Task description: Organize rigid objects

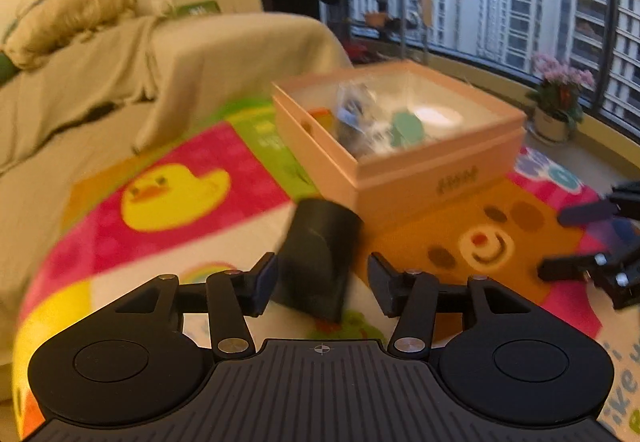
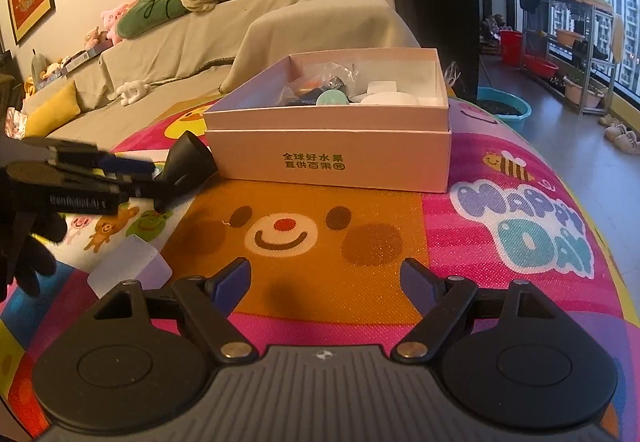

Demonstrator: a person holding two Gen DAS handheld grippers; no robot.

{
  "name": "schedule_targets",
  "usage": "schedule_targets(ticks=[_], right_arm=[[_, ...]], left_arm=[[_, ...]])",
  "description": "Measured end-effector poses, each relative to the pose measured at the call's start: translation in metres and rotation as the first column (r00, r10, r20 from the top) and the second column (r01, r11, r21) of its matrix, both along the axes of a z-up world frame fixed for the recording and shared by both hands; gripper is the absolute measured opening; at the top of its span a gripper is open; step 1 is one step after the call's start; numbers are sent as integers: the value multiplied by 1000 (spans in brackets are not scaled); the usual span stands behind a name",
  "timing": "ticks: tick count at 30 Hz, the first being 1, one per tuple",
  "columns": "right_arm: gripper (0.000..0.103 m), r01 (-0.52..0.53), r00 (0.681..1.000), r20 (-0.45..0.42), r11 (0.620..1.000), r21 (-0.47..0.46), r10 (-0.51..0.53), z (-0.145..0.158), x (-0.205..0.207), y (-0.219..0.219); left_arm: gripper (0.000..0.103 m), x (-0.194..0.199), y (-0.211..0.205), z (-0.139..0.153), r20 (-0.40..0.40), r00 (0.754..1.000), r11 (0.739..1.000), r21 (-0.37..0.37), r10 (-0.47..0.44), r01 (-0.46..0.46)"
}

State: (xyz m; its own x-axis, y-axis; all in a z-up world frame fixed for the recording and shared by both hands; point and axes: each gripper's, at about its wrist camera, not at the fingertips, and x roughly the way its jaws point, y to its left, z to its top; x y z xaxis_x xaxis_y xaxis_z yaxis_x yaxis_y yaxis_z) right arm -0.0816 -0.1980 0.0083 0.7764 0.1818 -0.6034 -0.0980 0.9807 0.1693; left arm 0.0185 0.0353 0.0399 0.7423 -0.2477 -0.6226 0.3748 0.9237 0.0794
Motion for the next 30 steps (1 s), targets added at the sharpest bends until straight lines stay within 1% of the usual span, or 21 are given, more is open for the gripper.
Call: schedule_targets(ticks=[2, 5, 6, 9, 11, 12, 13, 15, 19, 22, 26, 28, 30], right_arm=[[84, -3, 1000, -5, 1000, 0, 3, 0, 1, 0], [84, -4, 1000, -5, 1000, -2, 4, 0, 1, 1], [84, -4, 1000, -5, 1000, -2, 4, 0, 1, 1], [85, -7, 1000, -9, 1000, -1, 7, -1, 2, 1], [86, -10, 1000, -10, 1000, -2, 10, -1, 2, 1], [86, -11, 1000, -10, 1000, -2, 11, -1, 2, 1], [86, -11, 1000, -10, 1000, -1, 11, -1, 2, 1], [87, -14, 1000, -11, 1000, 4, 14, -1, 3, 1], [90, -21, 1000, -14, 1000, 6, 21, -2, 4, 2], [91, -24, 1000, -15, 1000, 1, 24, -2, 4, 3], [93, -28, 999, -19, 1000, -7, 28, -2, 5, 4], [94, -33, 999, -23, 999, -21, 32, -2, 6, 7], [95, -36, 999, -26, 999, -36, 35, -2, 7, 9]], left_arm=[[55, 9, 1, 1, -15, 1000, 1000, 8, 16, -16], [56, 28, -3, -6, -54, 998, 1000, 24, 18, -17], [57, 33, -4, -9, -61, 998, 1000, 24, 21, -20], [57, 48, -9, -18, -68, 997, 999, 27, 40, -38], [57, 53, -7, -25, -65, 997, 999, -4, 50, -50], [54, 54, -6, -26, -59, 997, 998, -25, 50, -51], [54, 54, -4, -27, -60, 997, 998, -39, 50, -52], [52, 51, -2, -26, -67, 996, 997, -51, 57, -61], [51, 32, 4, -26, -90, 994, 995, -80, 56, -64], [51, 3, 14, -25, -78, 994, 993, -92, 73, -80], [51, -40, 28, -24, -87, 991, 986, -127, 102, -112], [52, -57, 31, -23, -92, 992, 986, -134, 91, -103], [51, -70, 31, -20, -114, 991, 984, -154, 67, -85]])
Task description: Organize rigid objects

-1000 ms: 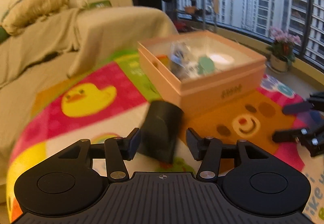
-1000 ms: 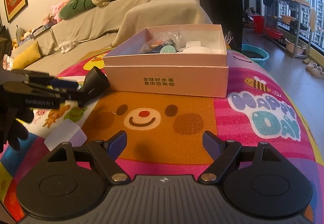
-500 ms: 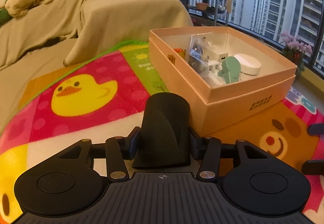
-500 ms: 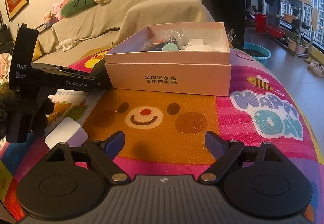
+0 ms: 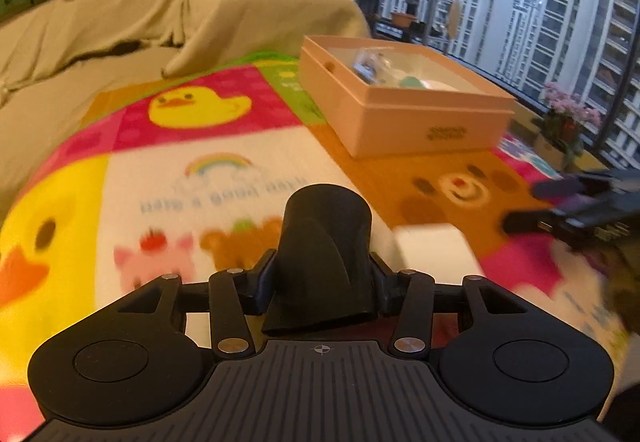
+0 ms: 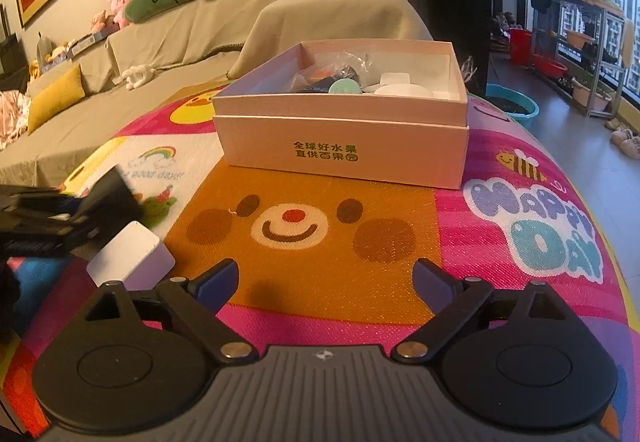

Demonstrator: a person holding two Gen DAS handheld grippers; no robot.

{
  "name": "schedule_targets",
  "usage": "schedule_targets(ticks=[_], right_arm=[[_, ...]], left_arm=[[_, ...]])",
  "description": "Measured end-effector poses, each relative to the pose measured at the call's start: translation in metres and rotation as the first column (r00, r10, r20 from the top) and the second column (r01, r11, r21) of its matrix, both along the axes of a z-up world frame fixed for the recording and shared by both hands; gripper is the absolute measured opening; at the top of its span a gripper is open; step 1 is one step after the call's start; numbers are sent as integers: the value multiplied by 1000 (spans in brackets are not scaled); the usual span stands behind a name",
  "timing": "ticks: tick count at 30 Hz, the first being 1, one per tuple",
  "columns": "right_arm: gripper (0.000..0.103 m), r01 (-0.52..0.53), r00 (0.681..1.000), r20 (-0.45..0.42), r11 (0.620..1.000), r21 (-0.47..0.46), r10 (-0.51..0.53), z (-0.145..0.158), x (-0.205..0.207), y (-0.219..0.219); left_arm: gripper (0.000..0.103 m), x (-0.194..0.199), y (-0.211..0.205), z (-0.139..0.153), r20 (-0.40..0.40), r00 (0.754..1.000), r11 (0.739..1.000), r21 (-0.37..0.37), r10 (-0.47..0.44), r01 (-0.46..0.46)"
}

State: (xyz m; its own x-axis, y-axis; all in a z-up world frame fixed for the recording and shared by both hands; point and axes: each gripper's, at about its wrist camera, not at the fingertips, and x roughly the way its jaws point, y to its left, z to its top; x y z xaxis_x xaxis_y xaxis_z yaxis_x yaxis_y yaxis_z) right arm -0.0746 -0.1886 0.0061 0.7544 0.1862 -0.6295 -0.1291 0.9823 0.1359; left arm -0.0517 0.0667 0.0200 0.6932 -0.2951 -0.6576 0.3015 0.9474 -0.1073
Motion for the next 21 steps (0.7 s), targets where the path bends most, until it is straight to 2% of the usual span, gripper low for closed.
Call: schedule_targets(ticks=[2, 5, 8, 10, 12, 14, 16, 21], right_arm=[[95, -2, 1000, -3, 1000, -13, 2, 0, 1, 2], [96, -4, 1000, -5, 1000, -25, 4, -1, 1, 4], [96, -4, 1000, -6, 999, -37, 4, -1, 1, 5], [96, -5, 1000, -6, 999, -42, 4, -1, 1, 5], [96, -5, 1000, -6, 999, -43, 5, -1, 0, 5], [96, -5, 1000, -5, 999, -42, 5, -1, 0, 5], [96, -3, 1000, -4, 999, -38, 3, -1, 0, 4], [96, -2, 1000, -2, 1000, -28, 2, -1, 0, 3]], left_arm=[[50, -11, -3, 5, -8, 1000, 1000, -21, -12, 12], [51, -27, -8, 18, 44, 999, 999, -31, 12, -11], [51, -38, -12, 33, 79, 997, 993, -114, 17, -8], [51, -40, -19, 36, 62, 998, 989, -148, -21, 30], [51, -41, -34, 31, 33, 997, 991, -112, -67, 71], [48, -39, -48, 21, 20, 998, 997, -37, -65, 66], [49, -36, -55, 13, 12, 999, 999, -3, -50, 50], [54, -13, -60, 3, -47, 999, 999, -47, 0, -2]])
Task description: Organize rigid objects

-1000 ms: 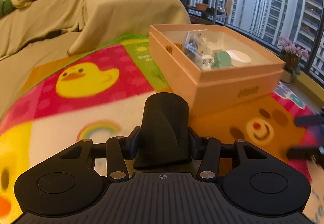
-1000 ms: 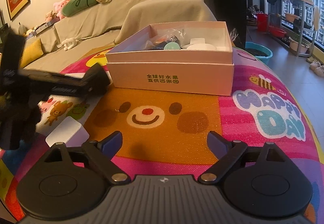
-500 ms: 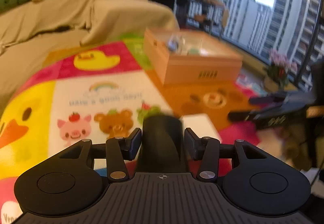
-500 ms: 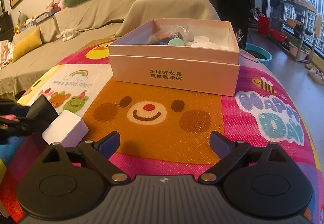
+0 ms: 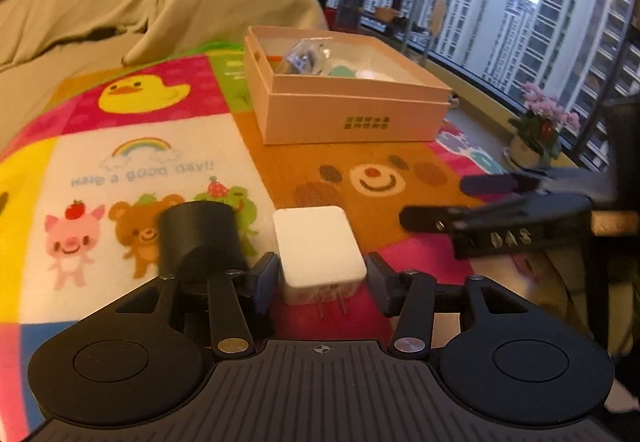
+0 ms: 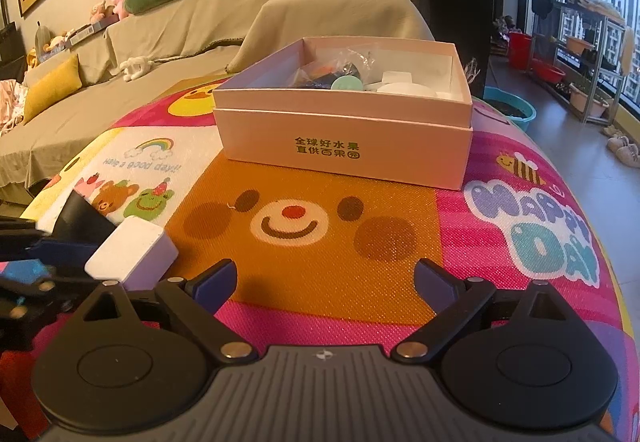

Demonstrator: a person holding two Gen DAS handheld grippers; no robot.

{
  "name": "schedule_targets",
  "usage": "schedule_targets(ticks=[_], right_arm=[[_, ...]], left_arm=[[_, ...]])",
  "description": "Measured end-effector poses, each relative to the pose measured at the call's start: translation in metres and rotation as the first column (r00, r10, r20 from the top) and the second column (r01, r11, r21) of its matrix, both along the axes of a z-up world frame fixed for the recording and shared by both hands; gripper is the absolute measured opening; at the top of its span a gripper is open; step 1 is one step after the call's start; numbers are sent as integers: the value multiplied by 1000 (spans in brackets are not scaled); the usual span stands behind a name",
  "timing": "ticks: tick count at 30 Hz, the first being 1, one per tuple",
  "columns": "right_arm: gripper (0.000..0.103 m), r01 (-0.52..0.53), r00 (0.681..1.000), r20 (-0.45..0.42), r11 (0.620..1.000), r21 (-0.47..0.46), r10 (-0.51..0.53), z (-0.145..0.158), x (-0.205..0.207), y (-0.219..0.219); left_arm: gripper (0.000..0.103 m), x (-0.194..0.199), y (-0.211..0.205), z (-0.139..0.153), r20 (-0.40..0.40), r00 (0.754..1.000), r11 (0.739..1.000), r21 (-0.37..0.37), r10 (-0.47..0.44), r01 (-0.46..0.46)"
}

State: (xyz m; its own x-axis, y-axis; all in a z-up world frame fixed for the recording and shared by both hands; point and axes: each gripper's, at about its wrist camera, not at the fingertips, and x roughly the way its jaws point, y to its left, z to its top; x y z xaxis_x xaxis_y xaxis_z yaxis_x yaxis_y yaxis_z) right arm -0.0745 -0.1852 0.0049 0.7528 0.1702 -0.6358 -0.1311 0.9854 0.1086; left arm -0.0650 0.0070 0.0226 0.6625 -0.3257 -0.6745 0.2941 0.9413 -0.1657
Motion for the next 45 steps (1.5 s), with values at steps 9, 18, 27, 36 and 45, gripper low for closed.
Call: schedule_targets(ticks=[9, 18, 27, 36, 45], right_arm=[[96, 4, 1000, 3, 1000, 14, -4, 1, -1, -2], [96, -113, 993, 44, 986, 120, 108, 32, -3, 6], [87, -442, 882, -91, 878, 185, 463, 53, 28, 120], [46, -396, 896, -172, 912, 107, 409, 42, 50, 135], [46, -139, 981, -134, 989, 45, 143, 44, 24, 26]], left_arm=[[54, 18, -21, -5, 16, 1000, 997, 69, 18, -19], [50, -44, -20, -9, 80, 977, 977, 95, -197, 189], [51, -59, -9, -14, 101, 976, 981, 44, -194, 191], [51, -56, 1, -16, 108, 977, 982, -21, -183, 187], [51, -31, 8, -15, 113, 993, 999, -13, -39, 41]])
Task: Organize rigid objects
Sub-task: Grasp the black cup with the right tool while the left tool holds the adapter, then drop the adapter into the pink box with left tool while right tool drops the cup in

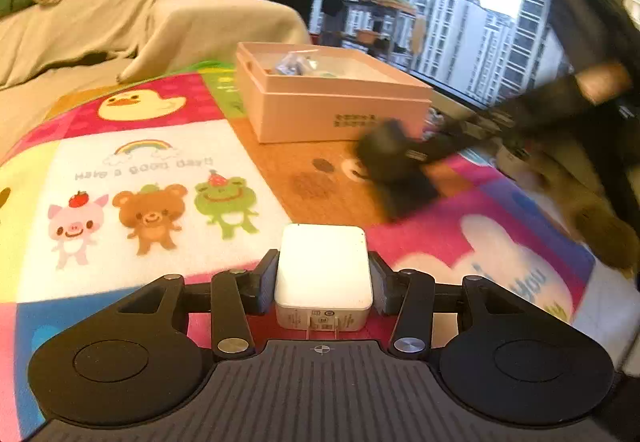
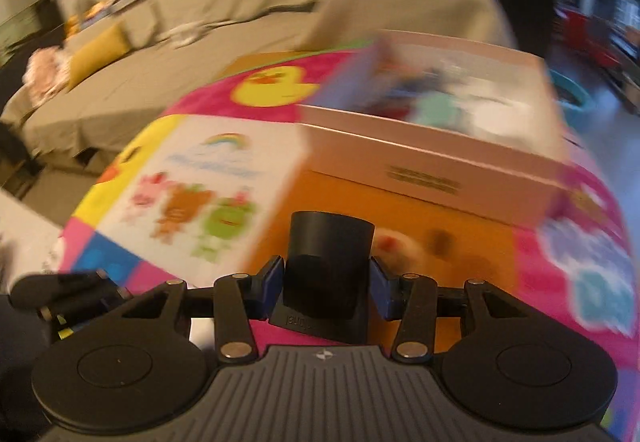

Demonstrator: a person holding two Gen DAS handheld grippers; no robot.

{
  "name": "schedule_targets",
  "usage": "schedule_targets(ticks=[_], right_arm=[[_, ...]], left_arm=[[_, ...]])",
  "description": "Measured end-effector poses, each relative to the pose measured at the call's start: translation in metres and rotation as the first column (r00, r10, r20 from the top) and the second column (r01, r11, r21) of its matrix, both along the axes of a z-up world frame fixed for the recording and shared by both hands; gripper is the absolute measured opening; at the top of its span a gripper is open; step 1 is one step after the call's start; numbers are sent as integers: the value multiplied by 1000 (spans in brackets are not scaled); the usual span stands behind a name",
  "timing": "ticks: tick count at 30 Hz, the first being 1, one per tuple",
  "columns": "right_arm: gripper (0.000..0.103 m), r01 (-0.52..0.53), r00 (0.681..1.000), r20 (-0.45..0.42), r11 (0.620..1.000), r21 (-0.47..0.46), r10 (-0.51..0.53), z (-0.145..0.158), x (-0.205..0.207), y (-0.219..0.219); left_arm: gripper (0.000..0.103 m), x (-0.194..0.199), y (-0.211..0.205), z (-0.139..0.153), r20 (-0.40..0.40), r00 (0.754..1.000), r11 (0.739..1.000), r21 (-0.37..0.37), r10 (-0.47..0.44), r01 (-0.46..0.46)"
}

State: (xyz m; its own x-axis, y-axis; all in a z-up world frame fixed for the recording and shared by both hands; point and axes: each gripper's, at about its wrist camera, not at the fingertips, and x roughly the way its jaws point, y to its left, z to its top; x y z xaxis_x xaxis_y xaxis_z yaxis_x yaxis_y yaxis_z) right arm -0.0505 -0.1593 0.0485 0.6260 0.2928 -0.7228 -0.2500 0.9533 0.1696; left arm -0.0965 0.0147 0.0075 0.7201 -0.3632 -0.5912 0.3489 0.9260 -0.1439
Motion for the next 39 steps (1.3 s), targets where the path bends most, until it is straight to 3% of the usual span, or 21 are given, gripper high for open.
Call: schedule_targets(ticks=[4, 9, 12, 15, 17, 22, 28, 37, 39], right_arm=[[46, 46, 999, 16, 999, -19, -46, -6, -19, -24], [47, 58, 993, 105, 994, -92, -48, -18, -35, -18], [66, 82, 986, 157, 986, -144, -59, -24, -37, -10], [66, 99, 986, 145, 983, -152, -76, -36, -33, -6], [73, 121, 981, 165, 984, -131, -99, -40, -33, -7], [76, 119, 981, 164, 988, -97, -102, -41, -33, -12], [78, 115, 981, 163, 990, -81, -101, -42, -32, -12], [78, 122, 980, 166, 991, -57, -111, -43, -33, -14], [74, 134, 978, 169, 990, -49, -124, -42, -32, -15]], left_arm=[[51, 13, -3, 3, -7, 999, 999, 10, 42, -42], [51, 37, -2, 1, 4, 995, 995, 21, 96, -96], [51, 39, -5, 0, 10, 996, 995, 47, 92, -92], [50, 36, -11, -1, 25, 996, 992, 92, 88, -90], [50, 35, -13, -1, 29, 996, 990, 107, 89, -92], [53, 36, -11, -1, 0, 993, 991, 64, 115, -114], [53, 35, -18, 0, 1, 993, 988, 102, 118, -118], [53, 32, -18, -2, 15, 993, 988, 100, 118, -119], [53, 32, -17, -2, 17, 993, 988, 98, 120, -121]])
